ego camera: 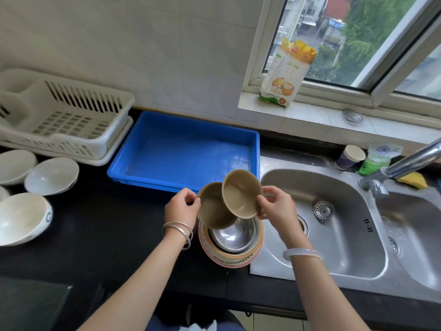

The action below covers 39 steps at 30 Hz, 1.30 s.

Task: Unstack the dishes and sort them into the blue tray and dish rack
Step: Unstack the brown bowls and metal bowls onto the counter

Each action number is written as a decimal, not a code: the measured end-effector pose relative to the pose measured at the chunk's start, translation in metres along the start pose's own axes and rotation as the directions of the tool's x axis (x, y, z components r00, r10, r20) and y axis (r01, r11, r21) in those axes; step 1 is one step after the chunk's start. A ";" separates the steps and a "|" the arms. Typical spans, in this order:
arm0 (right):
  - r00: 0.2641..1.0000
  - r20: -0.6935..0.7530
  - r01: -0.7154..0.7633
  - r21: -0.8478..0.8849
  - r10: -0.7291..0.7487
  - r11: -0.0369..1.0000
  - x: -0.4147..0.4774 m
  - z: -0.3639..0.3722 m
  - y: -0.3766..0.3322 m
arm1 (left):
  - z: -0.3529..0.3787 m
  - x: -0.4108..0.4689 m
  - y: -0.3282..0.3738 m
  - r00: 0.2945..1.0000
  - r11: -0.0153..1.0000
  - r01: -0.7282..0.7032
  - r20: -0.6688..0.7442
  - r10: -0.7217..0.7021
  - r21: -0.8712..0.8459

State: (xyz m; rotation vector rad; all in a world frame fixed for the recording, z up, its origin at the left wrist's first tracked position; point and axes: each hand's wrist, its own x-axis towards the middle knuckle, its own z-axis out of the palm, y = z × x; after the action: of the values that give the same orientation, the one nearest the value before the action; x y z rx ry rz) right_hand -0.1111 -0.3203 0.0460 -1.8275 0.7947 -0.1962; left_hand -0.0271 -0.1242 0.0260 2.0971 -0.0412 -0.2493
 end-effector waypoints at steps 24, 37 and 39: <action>0.866 0.486 -0.086 -0.083 0.116 0.993 0.006 0.294 -0.067 | -0.192 0.010 -0.194 0.656 0.717 0.468 -0.341 -0.673 -0.516; 0.857 0.436 -0.230 -0.153 0.275 0.961 0.014 0.374 -0.070 | -0.209 0.032 -0.229 0.597 0.625 0.481 -0.292 -0.747 -0.615; 0.855 0.435 -0.240 -0.151 0.283 0.959 0.014 0.379 -0.069 | -0.210 0.033 -0.230 0.595 0.623 0.486 -0.290 -0.749 -0.613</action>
State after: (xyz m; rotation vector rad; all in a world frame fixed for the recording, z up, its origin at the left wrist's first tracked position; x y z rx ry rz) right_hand 0.1141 -0.0218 -0.0496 -1.7300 0.7137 0.4400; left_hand 0.0298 0.1677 -0.0721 1.5217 1.0524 -0.0817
